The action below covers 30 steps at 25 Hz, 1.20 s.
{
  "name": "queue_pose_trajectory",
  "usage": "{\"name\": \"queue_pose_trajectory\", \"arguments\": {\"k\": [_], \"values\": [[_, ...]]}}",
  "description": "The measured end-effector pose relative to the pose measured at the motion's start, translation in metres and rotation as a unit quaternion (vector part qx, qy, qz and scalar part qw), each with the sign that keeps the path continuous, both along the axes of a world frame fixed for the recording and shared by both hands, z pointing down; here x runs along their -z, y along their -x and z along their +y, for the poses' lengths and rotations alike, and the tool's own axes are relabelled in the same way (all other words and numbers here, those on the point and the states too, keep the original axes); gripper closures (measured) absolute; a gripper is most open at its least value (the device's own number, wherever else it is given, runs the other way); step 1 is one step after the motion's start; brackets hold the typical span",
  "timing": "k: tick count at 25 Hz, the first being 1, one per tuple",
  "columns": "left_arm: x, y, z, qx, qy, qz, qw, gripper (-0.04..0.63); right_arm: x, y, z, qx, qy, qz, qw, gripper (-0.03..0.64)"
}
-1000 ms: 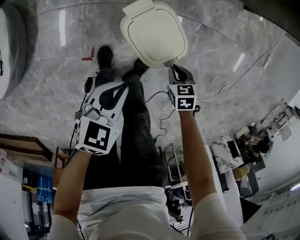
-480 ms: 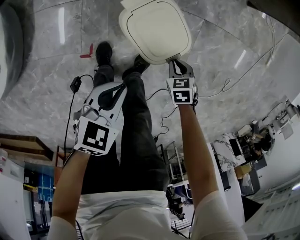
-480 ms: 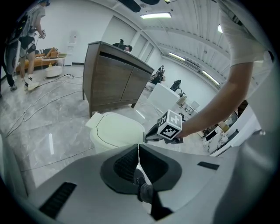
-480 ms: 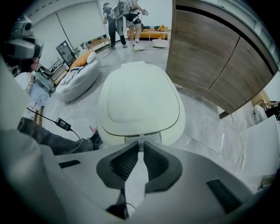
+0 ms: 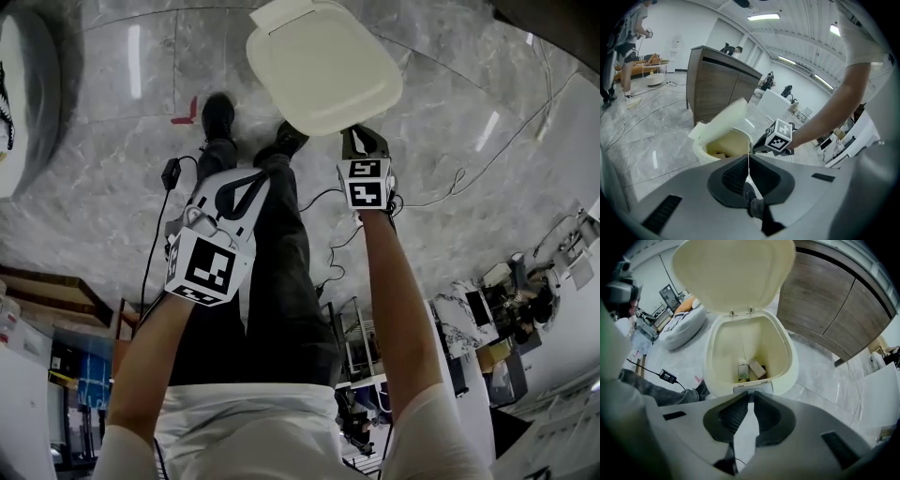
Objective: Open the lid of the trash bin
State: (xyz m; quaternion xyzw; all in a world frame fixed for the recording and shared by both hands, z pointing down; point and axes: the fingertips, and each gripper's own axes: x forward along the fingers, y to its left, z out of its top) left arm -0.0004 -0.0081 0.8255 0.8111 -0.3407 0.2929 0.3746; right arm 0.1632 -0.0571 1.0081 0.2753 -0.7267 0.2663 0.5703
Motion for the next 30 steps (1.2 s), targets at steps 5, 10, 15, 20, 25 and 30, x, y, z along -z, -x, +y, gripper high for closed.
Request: {"name": "queue_pose_trajectory", "arguments": {"k": [5,10,15,20,25,30], "values": [[0.006,-0.003,-0.002,-0.01,-0.009,-0.005,0.9999,0.575,-0.002,-0.001,0.003,-0.002,0.013,-0.001,1.0,0.58],[0.013,-0.007,-0.003,-0.015,-0.017,-0.013,0.9997,0.575,0.011,0.004,-0.008,-0.012,0.011,-0.008,1.0,0.58],[0.027,-0.01,-0.005,-0.023,-0.024,-0.02,0.9992,0.575,0.038,0.009,-0.012,-0.011,0.003,-0.019,1.0,0.58],[0.049,-0.019,-0.008,-0.033,-0.033,-0.016,0.9988,0.575,0.076,0.011,-0.012,0.009,-0.008,-0.026,1.0,0.58],[0.076,-0.018,-0.018,-0.039,-0.052,-0.021,0.9976,0.575,0.113,0.014,-0.02,0.012,-0.024,-0.034,0.999,0.58],[0.108,-0.016,-0.029,-0.038,-0.064,-0.02,0.997,0.575,0.158,0.012,-0.026,-0.004,-0.049,-0.04,0.998,0.58]]}}
